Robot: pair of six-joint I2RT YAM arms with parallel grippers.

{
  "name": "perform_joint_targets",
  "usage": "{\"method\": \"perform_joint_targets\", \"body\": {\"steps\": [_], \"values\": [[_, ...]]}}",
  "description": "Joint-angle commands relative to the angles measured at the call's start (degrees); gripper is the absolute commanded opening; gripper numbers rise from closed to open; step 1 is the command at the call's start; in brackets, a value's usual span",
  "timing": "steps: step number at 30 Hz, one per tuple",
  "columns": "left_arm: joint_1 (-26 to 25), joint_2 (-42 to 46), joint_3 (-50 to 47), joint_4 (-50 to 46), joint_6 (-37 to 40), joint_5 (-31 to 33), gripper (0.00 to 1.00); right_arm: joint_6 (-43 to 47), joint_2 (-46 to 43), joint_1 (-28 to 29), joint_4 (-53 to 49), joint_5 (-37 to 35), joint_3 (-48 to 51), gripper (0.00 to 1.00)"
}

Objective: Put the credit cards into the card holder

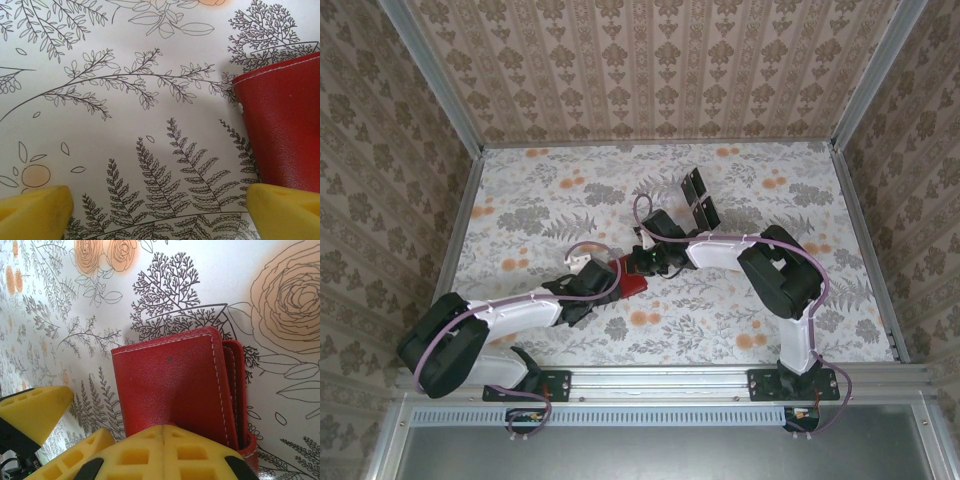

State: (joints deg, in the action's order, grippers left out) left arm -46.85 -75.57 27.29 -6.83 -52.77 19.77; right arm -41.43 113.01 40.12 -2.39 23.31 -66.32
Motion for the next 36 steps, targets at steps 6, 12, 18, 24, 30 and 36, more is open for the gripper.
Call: {"method": "perform_joint_targets", "body": {"steps": [6,12,18,24,30,36], "values": [[-0.3,1.7,-1.7,2.3,-1.4,-5.1,0.99,-2.1,7.0,-0.4,-14.0,-8.1,2.3,0.00],[-0.2,6.3,-3.2,1.0,-2.0,-4.8,0.99,-3.0,8.9,-0.3,-15.1,-9.4,2.5,0.00],[0.0,10.5,-3.9,-1.5,-2.1,-4.5,1.00,-3.4,7.3,0.0,-15.6,-9.8,3.1,0.00],[1.4,12.0,-3.2,-2.0,-1.5,-4.8,1.00,-2.4,3.8,0.3,-14.8,-8.7,2.0,0.05],[3.3,10.8,0.4,-3.6,1.5,-6.0,1.00,-0.1,0.0,0.3,-14.7,-7.4,-4.4,0.34],[4.6,10.4,5.0,-6.3,4.6,-5.1,1.00,2.5,-5.0,-0.8,-14.0,-6.9,-11.4,0.52]]}}
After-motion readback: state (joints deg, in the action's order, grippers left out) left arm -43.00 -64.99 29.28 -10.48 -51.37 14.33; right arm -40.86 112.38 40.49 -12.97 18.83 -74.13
